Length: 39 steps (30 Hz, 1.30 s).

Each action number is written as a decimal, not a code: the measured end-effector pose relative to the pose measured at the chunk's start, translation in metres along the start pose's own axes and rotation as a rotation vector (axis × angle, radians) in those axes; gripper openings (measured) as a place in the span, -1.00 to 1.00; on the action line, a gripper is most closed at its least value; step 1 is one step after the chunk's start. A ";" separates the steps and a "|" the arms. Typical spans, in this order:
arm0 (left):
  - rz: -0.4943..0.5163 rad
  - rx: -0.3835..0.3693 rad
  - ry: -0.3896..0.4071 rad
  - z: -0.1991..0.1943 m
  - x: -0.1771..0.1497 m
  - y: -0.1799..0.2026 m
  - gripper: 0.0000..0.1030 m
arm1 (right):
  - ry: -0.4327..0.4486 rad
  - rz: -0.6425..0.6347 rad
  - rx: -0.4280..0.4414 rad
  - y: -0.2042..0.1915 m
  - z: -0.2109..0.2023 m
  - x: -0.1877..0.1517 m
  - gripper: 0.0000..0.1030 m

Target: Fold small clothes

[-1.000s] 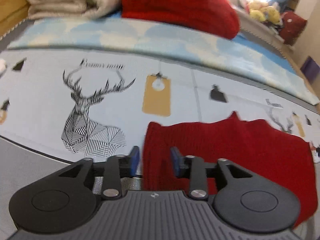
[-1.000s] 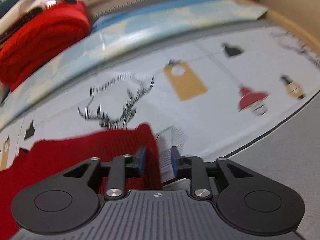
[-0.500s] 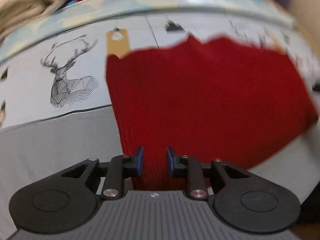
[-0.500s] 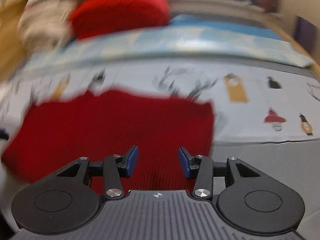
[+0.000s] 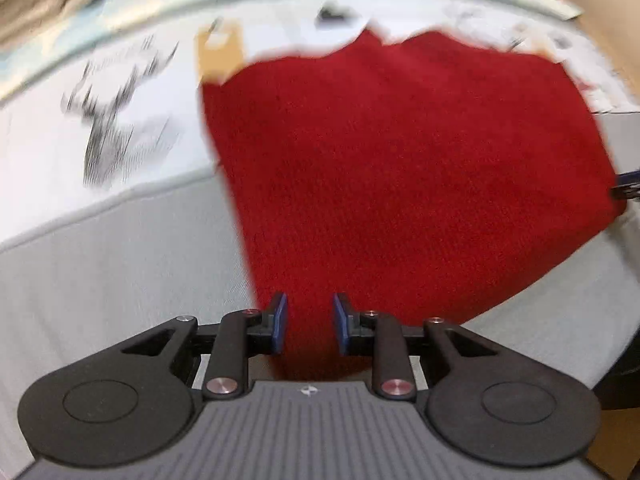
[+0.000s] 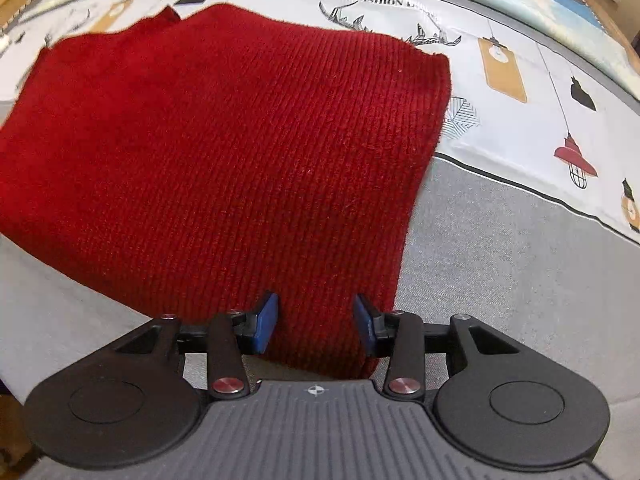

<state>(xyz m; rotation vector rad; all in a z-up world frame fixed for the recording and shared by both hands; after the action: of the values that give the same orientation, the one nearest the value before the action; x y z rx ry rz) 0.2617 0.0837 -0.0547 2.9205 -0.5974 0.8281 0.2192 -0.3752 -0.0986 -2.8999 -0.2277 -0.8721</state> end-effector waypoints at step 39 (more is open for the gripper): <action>-0.041 0.141 0.159 -0.025 0.031 -0.015 0.26 | 0.264 0.046 -0.121 0.011 -0.040 0.036 -0.09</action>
<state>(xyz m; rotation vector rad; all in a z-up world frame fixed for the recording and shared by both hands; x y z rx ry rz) 0.2796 0.0903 -0.0163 2.9397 -0.4845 1.1278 0.2290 -0.3881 -0.0460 -2.8410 -0.0872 -1.2873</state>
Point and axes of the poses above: each gripper's, at about its wrist camera, not at the fingertips, and z roughly the way its jaws point, y to its right, x to its top, the point moved 3 cm from there along z, roughly the way its jaws point, and after that the axes turned 13 degrees about y, right-handed, at the moved point
